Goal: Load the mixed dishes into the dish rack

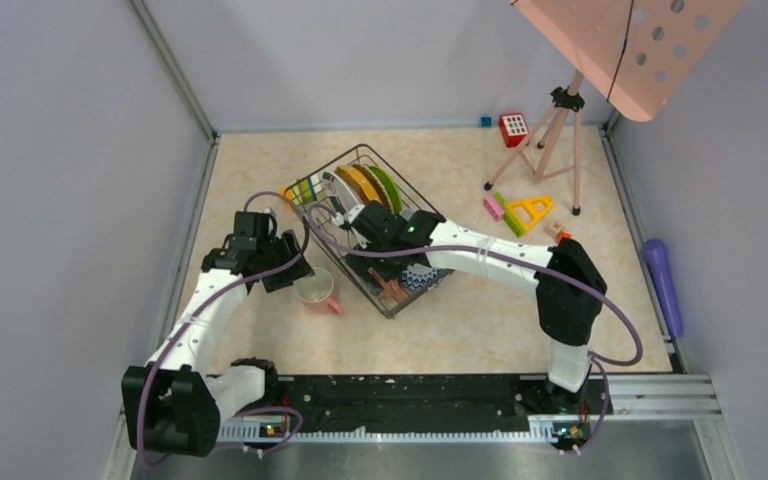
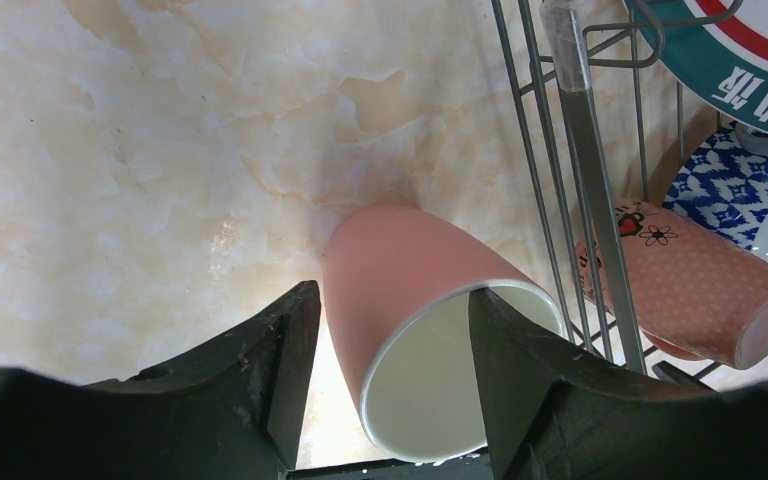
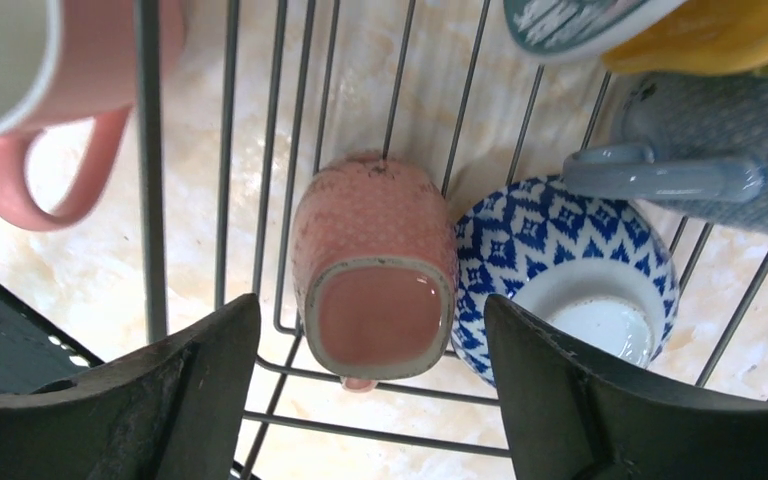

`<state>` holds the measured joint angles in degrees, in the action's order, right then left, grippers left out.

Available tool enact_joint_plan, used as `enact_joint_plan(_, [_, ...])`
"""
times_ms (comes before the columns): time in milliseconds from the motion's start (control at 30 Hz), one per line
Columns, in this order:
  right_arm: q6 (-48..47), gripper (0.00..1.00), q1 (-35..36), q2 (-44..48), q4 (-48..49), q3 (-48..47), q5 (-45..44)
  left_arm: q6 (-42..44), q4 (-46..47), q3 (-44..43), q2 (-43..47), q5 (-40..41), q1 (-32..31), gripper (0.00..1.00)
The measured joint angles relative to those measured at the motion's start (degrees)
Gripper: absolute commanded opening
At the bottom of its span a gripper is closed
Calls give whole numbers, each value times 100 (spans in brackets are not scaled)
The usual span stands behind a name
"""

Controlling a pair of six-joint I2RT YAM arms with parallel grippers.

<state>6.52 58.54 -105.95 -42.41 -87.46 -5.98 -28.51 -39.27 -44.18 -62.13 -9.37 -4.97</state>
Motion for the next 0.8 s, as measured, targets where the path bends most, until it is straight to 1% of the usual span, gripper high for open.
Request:
enact_joint_plan(167, [2, 60, 0, 0, 109, -216, 52, 0, 0, 0, 0, 0, 0, 61])
enact_joint_plan(300, [-105, 34, -4, -20, 133, -245, 98, 2, 0, 0, 0, 2, 0, 61])
enact_joint_plan(400, [-262, 25, -4, -22, 175, -256, 245, 2, 0, 0, 0, 2, 0, 61])
enact_joint_plan(467, [-415, 22, -4, -22, 201, -256, 332, 4, 0, 0, 0, 2, -2, 61])
enact_joint_plan(533, [-638, 16, -15, -22, 216, -256, 437, 4, 0, 0, 0, 2, -2, 61])
enact_joint_plan(800, [-1711, 14, -22, 48, 356, -129, 883, 15, -2, 0, 0, 4, -2, 62])
